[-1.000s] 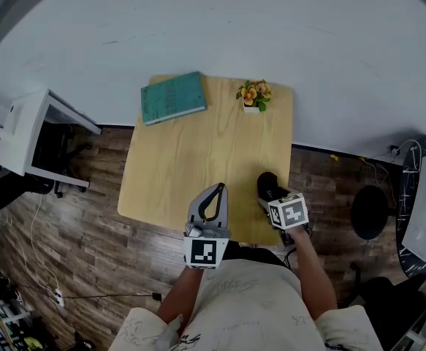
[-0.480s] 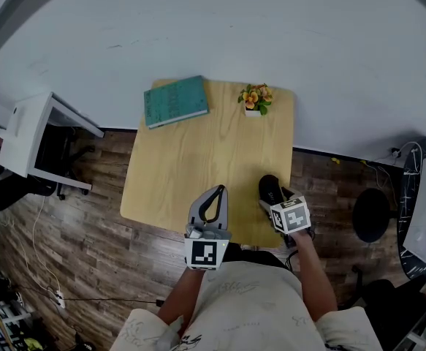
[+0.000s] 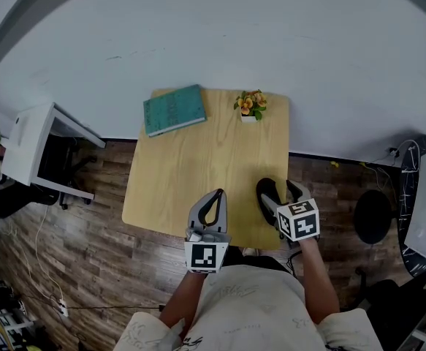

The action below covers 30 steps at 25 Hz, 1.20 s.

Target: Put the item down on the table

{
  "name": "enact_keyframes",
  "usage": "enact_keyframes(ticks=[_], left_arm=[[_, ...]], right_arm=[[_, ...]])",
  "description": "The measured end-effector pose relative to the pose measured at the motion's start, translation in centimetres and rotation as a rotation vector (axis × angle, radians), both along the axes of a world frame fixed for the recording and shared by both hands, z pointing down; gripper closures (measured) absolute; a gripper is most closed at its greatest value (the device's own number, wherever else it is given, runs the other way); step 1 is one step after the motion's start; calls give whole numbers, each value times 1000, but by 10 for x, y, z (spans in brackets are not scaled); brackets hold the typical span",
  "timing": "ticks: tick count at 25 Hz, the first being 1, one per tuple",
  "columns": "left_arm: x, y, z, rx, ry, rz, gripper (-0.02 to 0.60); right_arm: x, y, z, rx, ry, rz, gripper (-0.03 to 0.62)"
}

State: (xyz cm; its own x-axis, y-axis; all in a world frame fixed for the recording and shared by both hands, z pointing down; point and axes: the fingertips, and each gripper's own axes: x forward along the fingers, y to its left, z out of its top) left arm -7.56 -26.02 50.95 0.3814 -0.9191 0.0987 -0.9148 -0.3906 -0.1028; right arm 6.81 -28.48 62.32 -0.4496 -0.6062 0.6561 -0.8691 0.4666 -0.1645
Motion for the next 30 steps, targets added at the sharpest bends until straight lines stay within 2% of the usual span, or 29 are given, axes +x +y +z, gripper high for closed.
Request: enact_keyframes(ticks=[3, 9, 17, 24, 30], left_arm=[[-1, 2, 0, -26, 1, -10, 574], [1, 2, -19, 37, -6, -13, 574], [-2, 1, -45, 64, -8, -32, 574], [-2, 3, -68, 122, -29, -36, 574], [-2, 8, -78, 162, -56, -38, 574]], right_arm=[[4, -5, -33, 92, -35, 19, 246], [13, -7, -95, 280, -93, 58, 246], [22, -2, -152, 478, -125, 73, 246], [40, 11, -208, 792, -133, 140, 246], [53, 21, -225, 887, -160, 188, 246]])
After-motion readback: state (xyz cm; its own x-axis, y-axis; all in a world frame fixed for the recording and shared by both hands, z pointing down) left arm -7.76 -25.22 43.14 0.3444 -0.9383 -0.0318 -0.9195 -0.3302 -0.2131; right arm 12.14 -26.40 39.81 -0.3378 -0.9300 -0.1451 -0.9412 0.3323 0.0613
